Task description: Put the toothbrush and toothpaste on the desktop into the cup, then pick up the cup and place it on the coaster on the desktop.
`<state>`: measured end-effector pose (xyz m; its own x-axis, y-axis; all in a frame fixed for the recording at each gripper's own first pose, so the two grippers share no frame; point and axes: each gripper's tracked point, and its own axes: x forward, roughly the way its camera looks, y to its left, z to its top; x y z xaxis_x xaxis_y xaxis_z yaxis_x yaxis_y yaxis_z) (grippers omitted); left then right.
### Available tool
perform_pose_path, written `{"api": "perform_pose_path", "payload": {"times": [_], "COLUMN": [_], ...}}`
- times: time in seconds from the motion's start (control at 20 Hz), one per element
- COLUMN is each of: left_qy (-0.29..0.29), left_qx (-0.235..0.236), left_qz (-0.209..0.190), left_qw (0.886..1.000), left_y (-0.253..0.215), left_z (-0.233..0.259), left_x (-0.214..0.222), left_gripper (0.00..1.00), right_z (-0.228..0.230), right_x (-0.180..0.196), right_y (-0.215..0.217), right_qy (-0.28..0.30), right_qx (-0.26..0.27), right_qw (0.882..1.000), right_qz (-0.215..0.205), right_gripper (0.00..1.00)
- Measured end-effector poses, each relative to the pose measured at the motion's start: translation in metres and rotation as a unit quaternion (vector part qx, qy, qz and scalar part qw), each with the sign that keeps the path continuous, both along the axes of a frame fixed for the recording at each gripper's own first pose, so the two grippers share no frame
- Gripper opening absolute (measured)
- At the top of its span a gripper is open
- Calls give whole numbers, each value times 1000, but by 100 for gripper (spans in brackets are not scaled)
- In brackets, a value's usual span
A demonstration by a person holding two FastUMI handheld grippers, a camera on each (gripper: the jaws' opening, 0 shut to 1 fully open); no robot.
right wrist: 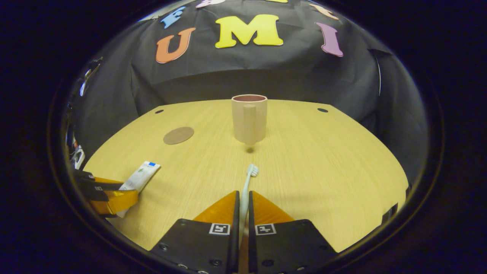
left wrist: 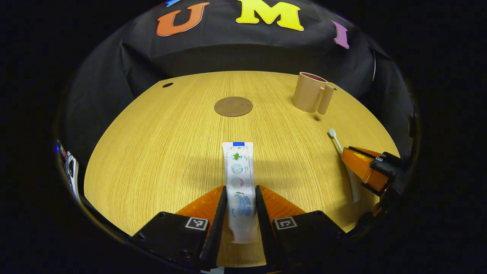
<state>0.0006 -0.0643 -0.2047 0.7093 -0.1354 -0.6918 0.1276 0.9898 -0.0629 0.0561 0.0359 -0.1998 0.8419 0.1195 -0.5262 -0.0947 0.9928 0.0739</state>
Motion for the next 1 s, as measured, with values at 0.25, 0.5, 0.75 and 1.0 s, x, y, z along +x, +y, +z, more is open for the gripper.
{"api": "perform_pose_path", "payload": {"times": [0.25, 0.5, 0.75, 1.0], "left_qy": [-6, -5, -4, -1], "left_qx": [-1, -1, -2, -4], "left_qz": [-3, -2, 2, 9], "left_qw": [1000, 1000, 1000, 1000], "left_y": [0, -1, -1, -1], "left_z": [0, 2, -1, 0], "left_x": [0, 0, 0, -1], "left_gripper": [49, 49, 53, 48], "right_z": [8, -2, -7, -8], "right_x": [4, 7, 6, 2], "right_y": [-3, 4, 5, 5], "right_qy": [-7, 11, 28, 27], "right_qx": [-10, -20, -22, -20], "right_qw": [1000, 1000, 999, 999], "right_qz": [-10, -5, -3, 4], "right_gripper": [10, 31, 33, 27]}}
